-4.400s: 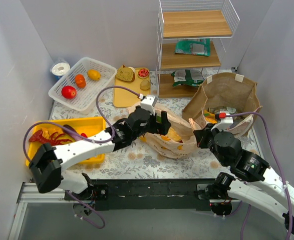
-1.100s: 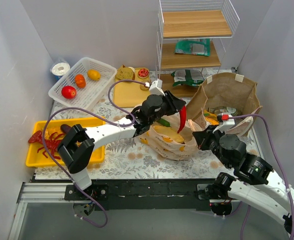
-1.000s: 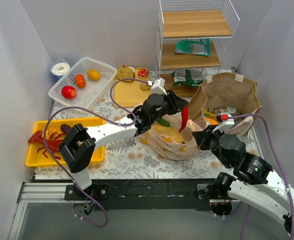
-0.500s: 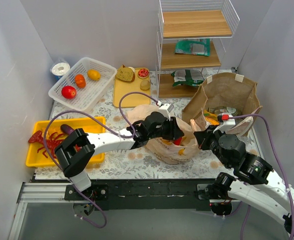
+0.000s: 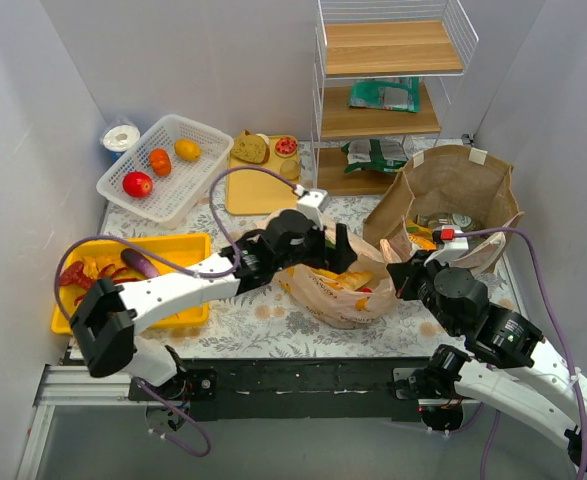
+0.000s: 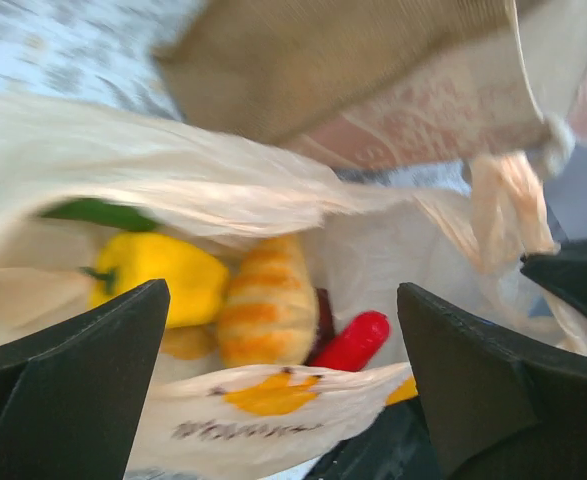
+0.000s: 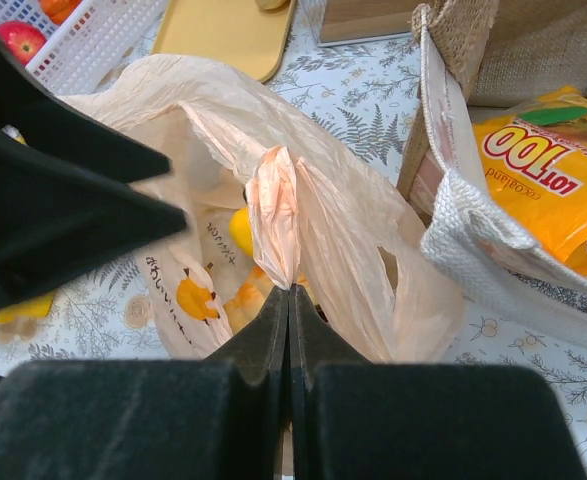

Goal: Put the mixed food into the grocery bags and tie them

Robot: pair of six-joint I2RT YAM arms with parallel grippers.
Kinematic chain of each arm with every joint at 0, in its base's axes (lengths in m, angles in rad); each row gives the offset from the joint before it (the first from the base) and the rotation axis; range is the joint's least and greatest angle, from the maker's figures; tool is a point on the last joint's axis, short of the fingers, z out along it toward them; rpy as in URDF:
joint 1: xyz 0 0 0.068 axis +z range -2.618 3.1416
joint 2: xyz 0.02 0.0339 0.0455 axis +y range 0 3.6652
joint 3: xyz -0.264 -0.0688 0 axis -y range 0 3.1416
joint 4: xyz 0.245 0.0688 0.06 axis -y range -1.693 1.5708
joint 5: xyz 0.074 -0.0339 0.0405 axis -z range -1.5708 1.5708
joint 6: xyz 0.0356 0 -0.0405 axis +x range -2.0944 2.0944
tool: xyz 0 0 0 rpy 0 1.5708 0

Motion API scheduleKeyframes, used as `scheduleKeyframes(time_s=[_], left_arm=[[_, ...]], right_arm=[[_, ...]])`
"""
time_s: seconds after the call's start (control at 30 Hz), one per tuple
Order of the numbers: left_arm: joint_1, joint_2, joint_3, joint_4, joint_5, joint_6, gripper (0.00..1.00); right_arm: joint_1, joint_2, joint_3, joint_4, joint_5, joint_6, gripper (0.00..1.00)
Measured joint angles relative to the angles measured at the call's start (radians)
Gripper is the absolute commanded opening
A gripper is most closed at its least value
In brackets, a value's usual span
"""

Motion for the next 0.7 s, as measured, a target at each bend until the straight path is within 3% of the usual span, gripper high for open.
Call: scheduleKeyframes(time_s=[0.1, 0.3, 0.53, 0.7], left_arm=[[0.11, -0.126, -0.007, -0.055, -0.008, 0.032, 0.98], [0.622, -0.348, -0.053, -0.175, -0.081, 0.042, 0.98], [1.08, -0.247, -0.202, -0.337, -0.183, -0.006, 0.98], [1.223, -0.199, -0.268, -0.399, -0.178, -0.019, 0.97]], right_arm=[[0.0, -0.002, 0.0, 0.0, 0.0, 0.0, 0.01], [0.0, -0.003, 0.0, 0.0, 0.0, 0.0, 0.01], [0.0, -0.003, 0.0, 0.0, 0.0, -0.001, 0.01], [0.0, 0.006, 0.012, 0.0, 0.0, -0.007, 0.01]])
